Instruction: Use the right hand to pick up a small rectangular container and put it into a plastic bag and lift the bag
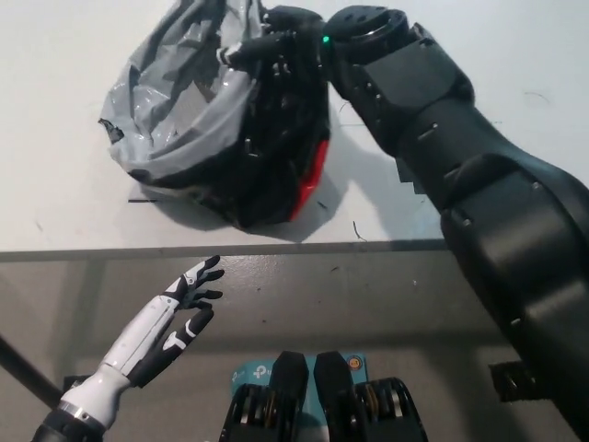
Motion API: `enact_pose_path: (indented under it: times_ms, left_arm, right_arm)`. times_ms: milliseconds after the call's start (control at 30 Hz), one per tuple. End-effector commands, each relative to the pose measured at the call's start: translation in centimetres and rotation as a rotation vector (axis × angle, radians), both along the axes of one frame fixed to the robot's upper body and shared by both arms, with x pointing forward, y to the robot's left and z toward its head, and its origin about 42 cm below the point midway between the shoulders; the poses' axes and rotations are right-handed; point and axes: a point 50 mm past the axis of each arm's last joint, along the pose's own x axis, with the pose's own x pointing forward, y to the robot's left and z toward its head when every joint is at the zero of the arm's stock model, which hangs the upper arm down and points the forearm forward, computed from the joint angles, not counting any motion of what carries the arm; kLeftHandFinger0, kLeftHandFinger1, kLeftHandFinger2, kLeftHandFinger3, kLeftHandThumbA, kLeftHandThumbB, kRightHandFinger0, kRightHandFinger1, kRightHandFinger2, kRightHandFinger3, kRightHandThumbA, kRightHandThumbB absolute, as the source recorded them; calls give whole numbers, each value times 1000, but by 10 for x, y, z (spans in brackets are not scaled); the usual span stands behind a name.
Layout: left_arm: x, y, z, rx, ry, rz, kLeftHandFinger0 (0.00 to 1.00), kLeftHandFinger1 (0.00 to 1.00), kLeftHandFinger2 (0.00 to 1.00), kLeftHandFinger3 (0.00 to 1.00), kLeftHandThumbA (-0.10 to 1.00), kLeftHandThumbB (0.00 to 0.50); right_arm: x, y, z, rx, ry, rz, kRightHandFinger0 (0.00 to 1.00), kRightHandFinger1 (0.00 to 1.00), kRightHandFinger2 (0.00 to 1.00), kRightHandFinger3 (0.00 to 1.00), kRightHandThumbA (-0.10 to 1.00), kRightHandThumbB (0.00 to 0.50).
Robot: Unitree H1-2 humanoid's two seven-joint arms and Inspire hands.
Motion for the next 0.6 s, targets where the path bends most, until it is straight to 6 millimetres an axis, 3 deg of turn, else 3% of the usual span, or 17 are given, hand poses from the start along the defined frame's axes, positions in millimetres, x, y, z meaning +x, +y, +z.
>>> enact_pose_path:
  times_ms: [0, 333, 400, 433, 500, 567]
  left_arm:
    - [4, 3, 12, 22, -33, -14, 803, 820, 933, 1000, 1000, 110]
    - [3, 2, 10, 30, -34, -19, 806, 825, 932, 1000, 1000, 96]
    - [3, 2, 9, 29, -34, -21, 808, 826, 932, 1000, 1000, 96]
    - [3, 2, 9, 28, -35, -22, 808, 826, 932, 1000, 1000, 95]
    - [3, 2, 9, 25, -36, -23, 806, 824, 930, 1000, 1000, 93]
    - [2, 2, 8, 25, -35, -21, 804, 823, 929, 1000, 1000, 92]
  right_arm:
    - [6, -10, 44, -74, -175, 49, 1000, 1000, 1000, 1000, 1000, 372]
    - [7, -23, 89, -83, -234, 42, 1000, 1000, 1000, 1000, 963, 372]
    - [7, -28, 100, -105, -254, 65, 1000, 1000, 1000, 1000, 989, 358]
    - [7, -30, 103, -112, -267, 73, 1000, 1000, 1000, 1000, 1000, 328]
    - [8, -36, 112, -142, -285, 68, 1000, 1000, 1000, 1000, 1000, 339]
    - [8, -43, 122, -212, -299, 35, 1000, 1000, 1000, 1000, 1000, 395]
